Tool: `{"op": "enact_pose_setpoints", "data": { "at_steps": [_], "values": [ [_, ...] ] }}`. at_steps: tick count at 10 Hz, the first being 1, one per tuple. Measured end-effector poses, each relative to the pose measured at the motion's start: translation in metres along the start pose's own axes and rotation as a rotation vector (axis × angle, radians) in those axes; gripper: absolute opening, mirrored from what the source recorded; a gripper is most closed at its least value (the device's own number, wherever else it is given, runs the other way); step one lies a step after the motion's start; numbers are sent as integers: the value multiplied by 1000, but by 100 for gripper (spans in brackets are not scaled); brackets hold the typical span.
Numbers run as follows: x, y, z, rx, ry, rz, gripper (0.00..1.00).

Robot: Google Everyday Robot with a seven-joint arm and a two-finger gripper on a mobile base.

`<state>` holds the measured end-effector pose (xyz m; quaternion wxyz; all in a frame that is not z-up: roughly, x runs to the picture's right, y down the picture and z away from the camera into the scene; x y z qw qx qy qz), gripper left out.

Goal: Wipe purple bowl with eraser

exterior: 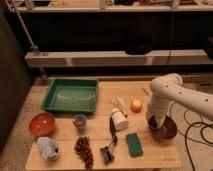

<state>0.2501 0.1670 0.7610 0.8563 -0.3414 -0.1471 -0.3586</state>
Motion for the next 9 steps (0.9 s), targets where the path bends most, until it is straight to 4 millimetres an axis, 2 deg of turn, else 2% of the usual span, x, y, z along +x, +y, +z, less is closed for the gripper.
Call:
{"op": "enact_pose_setpoints", "data": {
  "at_steps": [2,4,7,9],
  "values": [
    [-16,10,4,-6,-24,-18,0],
    [-27,26,-2,4,-42,-19,0],
    [-26,42,-11,11,-47,-11,0],
    [-10,65,-10,5,-47,25,0]
  ]
}}
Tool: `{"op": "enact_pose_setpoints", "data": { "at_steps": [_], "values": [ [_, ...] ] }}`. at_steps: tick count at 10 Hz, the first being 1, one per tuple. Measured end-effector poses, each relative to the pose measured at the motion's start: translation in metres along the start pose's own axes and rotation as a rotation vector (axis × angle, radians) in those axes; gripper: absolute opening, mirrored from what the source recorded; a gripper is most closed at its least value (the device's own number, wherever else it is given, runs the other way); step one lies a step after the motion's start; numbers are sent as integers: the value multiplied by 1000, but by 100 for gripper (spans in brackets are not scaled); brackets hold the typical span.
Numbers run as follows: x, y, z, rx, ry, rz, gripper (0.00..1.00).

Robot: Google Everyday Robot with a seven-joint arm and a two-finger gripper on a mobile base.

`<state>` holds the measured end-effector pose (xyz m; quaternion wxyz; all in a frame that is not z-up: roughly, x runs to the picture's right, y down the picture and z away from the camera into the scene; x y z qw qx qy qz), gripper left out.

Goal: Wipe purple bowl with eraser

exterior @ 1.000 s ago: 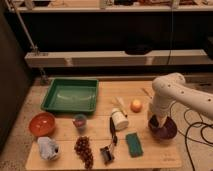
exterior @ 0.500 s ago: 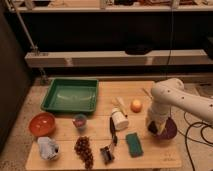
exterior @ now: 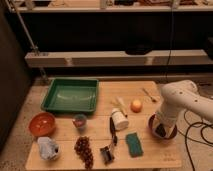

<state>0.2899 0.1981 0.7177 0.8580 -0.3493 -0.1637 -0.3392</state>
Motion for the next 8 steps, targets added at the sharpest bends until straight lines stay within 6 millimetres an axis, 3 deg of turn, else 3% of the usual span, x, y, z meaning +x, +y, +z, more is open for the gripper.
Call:
{"op": "enact_pose_setpoints", "data": {
  "at_steps": [4,8],
  "values": [
    [24,4,3,-3,16,43,0],
    [30,-15,19,-7,7,32,0]
  ]
}}
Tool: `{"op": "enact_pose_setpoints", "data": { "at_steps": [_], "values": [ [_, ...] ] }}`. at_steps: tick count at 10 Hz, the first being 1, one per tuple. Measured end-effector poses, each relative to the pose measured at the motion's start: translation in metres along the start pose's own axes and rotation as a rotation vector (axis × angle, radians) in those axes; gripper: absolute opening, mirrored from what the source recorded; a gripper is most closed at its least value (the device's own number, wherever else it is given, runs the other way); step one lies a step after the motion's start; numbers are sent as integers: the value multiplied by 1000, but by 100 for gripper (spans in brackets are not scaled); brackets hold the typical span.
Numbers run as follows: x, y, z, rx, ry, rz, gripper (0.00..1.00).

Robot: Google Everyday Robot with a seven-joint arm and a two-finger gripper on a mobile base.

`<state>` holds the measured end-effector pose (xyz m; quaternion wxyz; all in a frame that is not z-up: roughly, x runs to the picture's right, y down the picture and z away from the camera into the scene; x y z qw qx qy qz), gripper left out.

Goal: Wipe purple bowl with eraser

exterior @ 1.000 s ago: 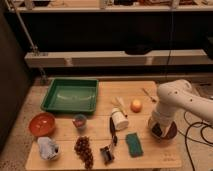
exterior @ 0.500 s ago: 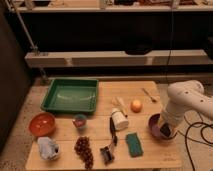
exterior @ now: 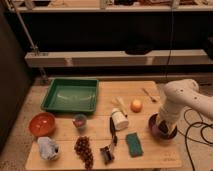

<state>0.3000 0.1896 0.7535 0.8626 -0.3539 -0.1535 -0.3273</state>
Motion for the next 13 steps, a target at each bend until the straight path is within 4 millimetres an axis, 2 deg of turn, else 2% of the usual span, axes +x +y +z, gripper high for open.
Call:
{"op": "enact_pose_setpoints", "data": {
  "at_steps": [2,4,6,9,11,13],
  "values": [
    [-5,-13,4,4,-1,-25,0],
    [-17,-27,4,8,-1,-68,0],
    [-30,-31,5,8,-3,-105,0],
    [-43,-16,8,3,-9,-119,0],
    [-36,11,1,10,-3,-93,0],
    [-28,20,-5,16,4,-70,0]
  ]
}}
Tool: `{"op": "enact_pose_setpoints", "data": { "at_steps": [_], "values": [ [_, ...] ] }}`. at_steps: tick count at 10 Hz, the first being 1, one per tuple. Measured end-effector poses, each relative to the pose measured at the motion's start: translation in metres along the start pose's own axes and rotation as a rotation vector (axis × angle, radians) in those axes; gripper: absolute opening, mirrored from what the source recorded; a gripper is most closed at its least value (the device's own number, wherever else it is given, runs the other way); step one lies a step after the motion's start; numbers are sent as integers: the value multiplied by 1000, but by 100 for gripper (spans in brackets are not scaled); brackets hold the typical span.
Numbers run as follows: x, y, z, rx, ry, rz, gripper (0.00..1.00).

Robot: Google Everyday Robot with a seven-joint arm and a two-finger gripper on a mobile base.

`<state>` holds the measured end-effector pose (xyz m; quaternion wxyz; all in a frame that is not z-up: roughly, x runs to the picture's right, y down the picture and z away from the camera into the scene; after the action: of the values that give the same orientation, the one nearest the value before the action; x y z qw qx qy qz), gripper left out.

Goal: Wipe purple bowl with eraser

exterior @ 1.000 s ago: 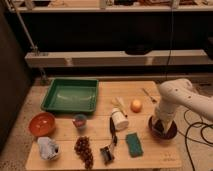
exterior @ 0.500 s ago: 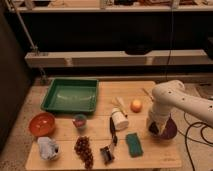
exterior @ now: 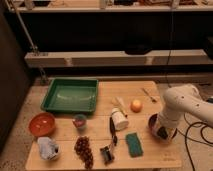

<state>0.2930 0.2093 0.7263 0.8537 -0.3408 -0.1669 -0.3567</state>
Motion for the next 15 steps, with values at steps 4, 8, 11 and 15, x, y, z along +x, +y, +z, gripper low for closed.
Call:
{"op": "enact_pose_setpoints", "data": {
  "at_steps": [4,8,11,15],
  "values": [
    [32,3,0,-17,19,48,0],
    [42,-21,13,-32,12,36,0],
    [29,-45,14,-19,12,-11,0],
    [-2,-60,6,25,0,-94,0]
  ]
}}
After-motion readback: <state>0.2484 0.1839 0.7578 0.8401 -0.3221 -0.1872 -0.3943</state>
